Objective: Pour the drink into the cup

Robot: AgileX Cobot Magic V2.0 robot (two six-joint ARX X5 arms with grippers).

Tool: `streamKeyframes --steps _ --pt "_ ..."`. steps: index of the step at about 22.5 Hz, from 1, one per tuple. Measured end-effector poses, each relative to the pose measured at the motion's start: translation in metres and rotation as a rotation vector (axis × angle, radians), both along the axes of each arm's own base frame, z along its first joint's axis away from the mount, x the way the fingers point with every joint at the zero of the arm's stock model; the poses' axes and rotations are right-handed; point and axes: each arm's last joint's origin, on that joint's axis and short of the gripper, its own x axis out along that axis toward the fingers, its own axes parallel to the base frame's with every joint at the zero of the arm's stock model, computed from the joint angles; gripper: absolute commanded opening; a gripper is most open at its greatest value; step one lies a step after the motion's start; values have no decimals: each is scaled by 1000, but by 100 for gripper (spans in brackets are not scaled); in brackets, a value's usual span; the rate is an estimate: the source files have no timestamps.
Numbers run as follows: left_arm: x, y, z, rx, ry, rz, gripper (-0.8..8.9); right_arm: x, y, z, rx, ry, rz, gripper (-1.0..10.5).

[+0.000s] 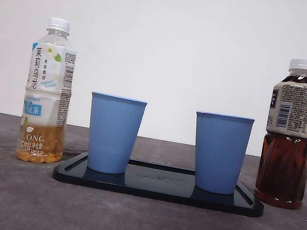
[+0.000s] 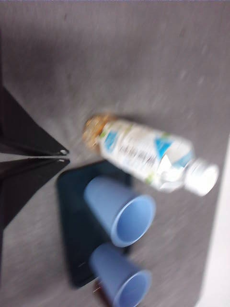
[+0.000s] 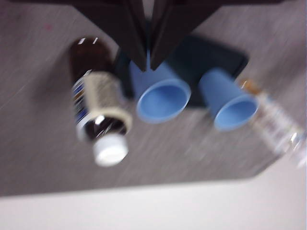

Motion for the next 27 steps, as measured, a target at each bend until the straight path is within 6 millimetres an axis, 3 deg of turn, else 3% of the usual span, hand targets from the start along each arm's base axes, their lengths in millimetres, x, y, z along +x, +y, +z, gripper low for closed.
streamKeyframes --steps 6,10,12,14,16,24,27 --pt "6 -5 1 0 66 -175 7 2 4 -4 -30 144 143 6" --pt "6 -6 0 8 70 -195 8 0 6 -7 -61 153 183 7" --pt "6 -6 0 9 70 -195 127 0 6 -7 -63 151 184 89" --pt "6 -6 0 9 70 -195 337 0 6 -7 -65 151 185 299" --pt "6 -6 0 10 69 -196 411 0 6 -7 -63 153 180 369" --pt "6 -6 0 14 66 -199 411 1 6 -7 -59 161 132 392" --pt "6 -6 0 14 66 -199 411 8 7 -21 -41 176 99 393"
